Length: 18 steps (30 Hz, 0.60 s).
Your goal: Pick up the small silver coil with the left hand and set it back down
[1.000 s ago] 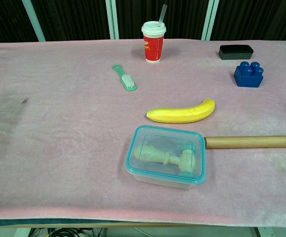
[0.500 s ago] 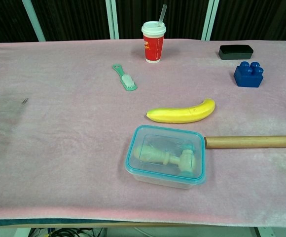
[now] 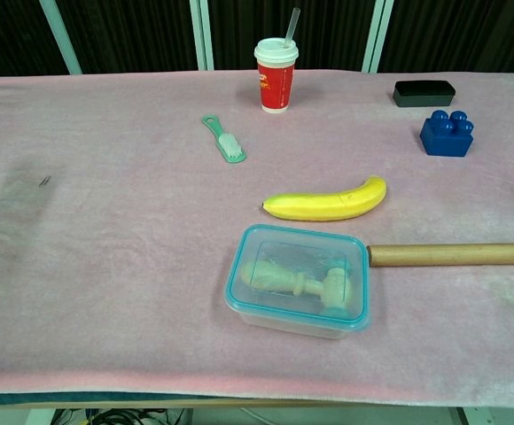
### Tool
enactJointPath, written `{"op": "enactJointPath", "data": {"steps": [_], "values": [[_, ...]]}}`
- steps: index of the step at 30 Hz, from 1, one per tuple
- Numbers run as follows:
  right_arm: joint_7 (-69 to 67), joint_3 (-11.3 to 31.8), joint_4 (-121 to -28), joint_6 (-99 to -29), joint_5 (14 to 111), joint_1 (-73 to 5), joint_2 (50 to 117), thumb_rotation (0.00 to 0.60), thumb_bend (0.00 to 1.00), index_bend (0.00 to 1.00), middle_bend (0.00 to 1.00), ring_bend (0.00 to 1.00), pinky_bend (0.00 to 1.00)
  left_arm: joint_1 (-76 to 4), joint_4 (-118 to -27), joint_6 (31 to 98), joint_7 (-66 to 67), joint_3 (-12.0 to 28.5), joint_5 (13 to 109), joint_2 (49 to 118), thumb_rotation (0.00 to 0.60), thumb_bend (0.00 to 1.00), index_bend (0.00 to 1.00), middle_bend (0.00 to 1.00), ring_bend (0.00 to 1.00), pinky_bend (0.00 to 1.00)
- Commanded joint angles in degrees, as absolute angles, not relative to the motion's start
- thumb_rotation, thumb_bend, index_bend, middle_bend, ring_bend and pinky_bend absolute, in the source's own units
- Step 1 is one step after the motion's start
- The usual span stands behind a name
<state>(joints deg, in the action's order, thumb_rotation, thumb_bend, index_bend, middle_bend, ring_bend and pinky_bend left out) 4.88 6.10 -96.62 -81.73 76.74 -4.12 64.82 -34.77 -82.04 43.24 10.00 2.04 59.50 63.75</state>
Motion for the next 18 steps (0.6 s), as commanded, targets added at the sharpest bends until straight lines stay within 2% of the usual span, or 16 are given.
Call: {"op": "enactJointPath", "data": {"steps": [1, 18], "values": [[4.9, 6.1, -96.6, -81.7, 76.7, -4.1, 64.8, 0.6, 0.11, 0.0, 0.0, 0.16, 0.23, -34.8, -82.6, 43.6, 10.0, 2.3, 59.5, 63.4, 0.6, 0.41, 0.58, 0.22, 0.0, 0.0], [5.1, 6.2, -96.7, -81.8, 76.5, -4.1, 64.9, 0.6, 0.11, 0.0, 0.0, 0.16, 0.23, -38.1, -86.3, 43.9, 13.0, 4.9, 58.4, 62.5, 0.6, 0.41, 0.58, 0.22, 0.0, 0.0]]}}
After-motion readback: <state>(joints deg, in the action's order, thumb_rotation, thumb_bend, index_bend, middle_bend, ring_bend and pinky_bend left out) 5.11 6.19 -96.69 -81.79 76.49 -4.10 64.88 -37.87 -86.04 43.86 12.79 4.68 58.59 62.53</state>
